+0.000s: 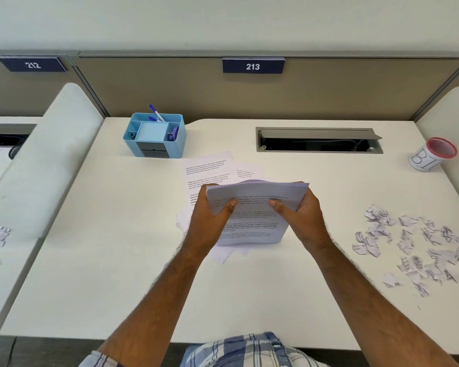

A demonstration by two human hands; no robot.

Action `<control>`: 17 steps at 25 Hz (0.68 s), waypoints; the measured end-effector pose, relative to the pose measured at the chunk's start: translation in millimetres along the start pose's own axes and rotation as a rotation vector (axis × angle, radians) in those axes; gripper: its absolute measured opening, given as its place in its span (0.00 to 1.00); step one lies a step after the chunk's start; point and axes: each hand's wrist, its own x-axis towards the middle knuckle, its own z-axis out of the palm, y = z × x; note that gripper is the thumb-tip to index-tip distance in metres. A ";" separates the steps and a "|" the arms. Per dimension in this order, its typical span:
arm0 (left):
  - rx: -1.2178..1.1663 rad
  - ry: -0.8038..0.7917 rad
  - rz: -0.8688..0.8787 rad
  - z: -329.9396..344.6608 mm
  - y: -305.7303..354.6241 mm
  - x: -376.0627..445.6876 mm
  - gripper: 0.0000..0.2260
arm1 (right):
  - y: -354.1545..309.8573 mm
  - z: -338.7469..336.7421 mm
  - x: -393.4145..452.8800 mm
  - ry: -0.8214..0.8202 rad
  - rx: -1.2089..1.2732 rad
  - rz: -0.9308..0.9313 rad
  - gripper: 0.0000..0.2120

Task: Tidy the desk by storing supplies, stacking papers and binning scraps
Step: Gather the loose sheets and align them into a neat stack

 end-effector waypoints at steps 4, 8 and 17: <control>-0.041 0.000 -0.022 -3.2 -2.6 -1.1 0.17 | 2.9 -0.5 -1.5 0.003 0.028 0.008 0.20; -0.072 -0.062 -0.121 -4.4 -5.8 -2.6 0.16 | 7.2 2.7 -2.9 -0.034 0.032 0.059 0.22; -0.042 -0.051 -0.044 -7.0 -2.0 -4.5 0.22 | 13.7 3.6 -6.9 0.001 0.052 0.026 0.23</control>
